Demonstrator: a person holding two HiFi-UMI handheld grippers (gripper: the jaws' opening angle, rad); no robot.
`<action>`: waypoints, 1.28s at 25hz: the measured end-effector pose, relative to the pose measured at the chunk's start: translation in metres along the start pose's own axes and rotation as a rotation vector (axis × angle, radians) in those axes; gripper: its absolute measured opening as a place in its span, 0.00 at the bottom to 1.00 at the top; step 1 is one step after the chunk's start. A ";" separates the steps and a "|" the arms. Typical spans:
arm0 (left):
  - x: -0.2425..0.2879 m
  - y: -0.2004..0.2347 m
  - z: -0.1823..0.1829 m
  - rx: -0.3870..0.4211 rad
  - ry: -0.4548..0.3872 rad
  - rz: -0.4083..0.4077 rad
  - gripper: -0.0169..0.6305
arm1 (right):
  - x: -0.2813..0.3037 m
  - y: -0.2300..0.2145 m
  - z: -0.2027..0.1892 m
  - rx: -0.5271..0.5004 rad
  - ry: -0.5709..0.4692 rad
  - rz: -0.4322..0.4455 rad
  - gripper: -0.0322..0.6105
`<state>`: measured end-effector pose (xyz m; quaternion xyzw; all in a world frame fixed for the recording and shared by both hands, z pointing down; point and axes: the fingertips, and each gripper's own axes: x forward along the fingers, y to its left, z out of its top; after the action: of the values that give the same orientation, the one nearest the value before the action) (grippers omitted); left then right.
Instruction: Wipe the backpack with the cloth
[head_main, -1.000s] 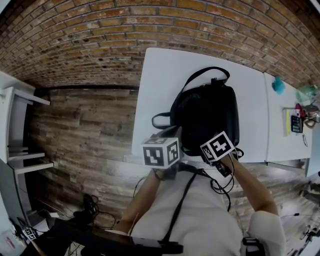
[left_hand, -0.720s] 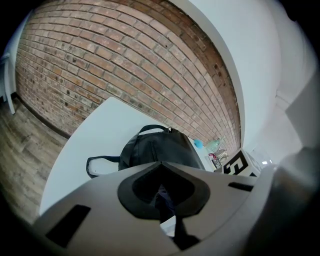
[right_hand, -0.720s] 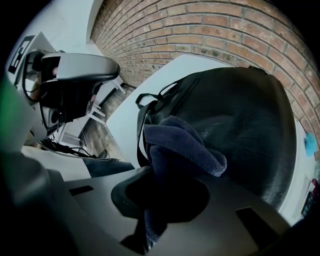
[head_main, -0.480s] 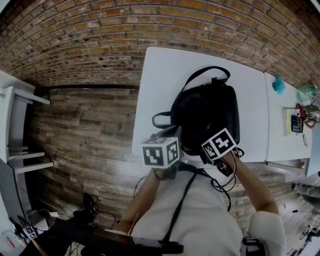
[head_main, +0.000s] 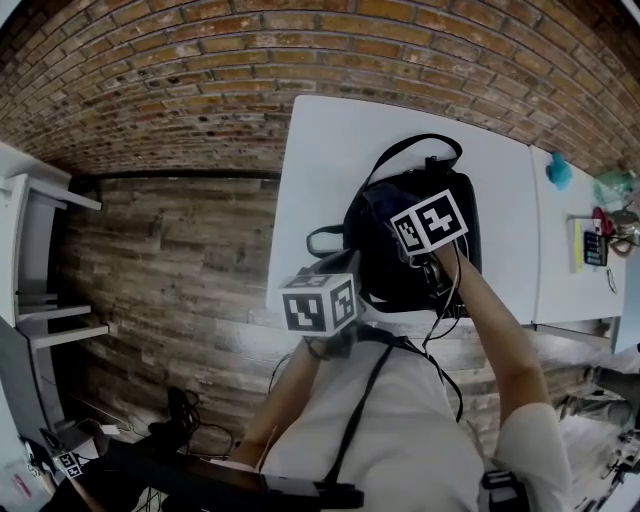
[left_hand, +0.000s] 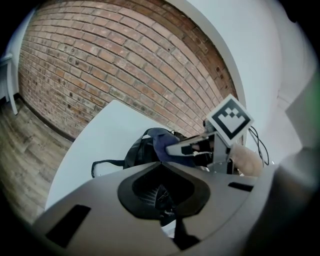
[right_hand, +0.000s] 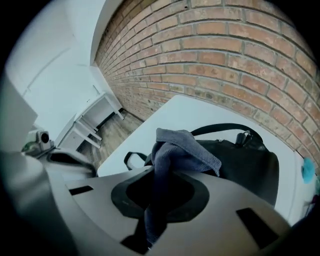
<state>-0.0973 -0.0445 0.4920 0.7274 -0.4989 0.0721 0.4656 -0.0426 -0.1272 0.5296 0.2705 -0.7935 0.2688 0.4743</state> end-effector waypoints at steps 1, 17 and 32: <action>0.000 0.001 0.000 -0.002 0.002 0.002 0.03 | 0.005 -0.004 0.011 0.010 -0.016 -0.010 0.11; 0.002 0.007 0.003 -0.017 0.009 0.006 0.03 | 0.067 -0.036 0.020 0.043 0.058 -0.146 0.11; 0.002 0.007 0.003 -0.010 0.008 0.012 0.03 | 0.067 -0.001 -0.016 -0.060 0.173 -0.079 0.11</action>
<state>-0.1030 -0.0482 0.4960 0.7216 -0.5019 0.0751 0.4708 -0.0592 -0.1281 0.5964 0.2630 -0.7461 0.2486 0.5589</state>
